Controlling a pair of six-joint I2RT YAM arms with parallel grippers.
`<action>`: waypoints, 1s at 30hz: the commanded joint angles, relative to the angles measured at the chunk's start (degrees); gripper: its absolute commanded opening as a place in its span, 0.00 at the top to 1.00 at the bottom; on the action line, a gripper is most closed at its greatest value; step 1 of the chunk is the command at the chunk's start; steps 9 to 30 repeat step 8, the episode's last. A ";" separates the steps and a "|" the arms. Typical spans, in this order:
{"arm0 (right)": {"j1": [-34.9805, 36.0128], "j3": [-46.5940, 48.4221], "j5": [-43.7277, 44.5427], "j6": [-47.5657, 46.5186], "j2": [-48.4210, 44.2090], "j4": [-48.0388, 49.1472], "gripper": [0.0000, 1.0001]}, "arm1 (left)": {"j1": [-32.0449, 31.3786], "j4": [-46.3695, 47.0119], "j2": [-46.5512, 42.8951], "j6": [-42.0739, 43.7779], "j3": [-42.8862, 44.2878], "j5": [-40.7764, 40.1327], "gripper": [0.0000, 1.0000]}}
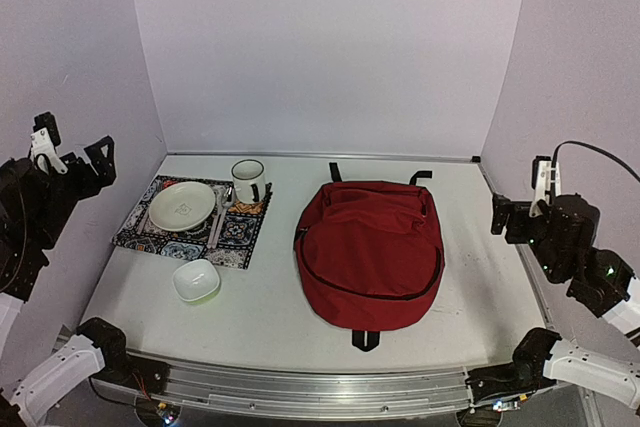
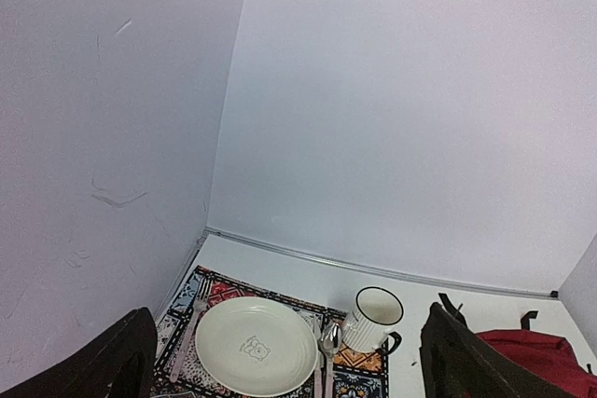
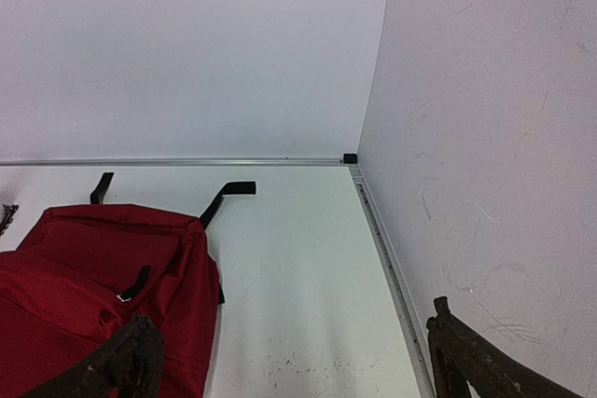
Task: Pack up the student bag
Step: Reset both arms
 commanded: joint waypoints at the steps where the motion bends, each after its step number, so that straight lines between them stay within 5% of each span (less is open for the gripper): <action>1: 0.14 0.22 0.42 0.77 1.81 0.81 0.02 | -0.09 1.55 -0.76 1.67 -3.92 -0.36 0.00; 30: 0.11 0.70 0.00 1.26 4.05 0.88 0.02 | -0.10 1.80 0.04 2.44 -4.49 0.70 0.00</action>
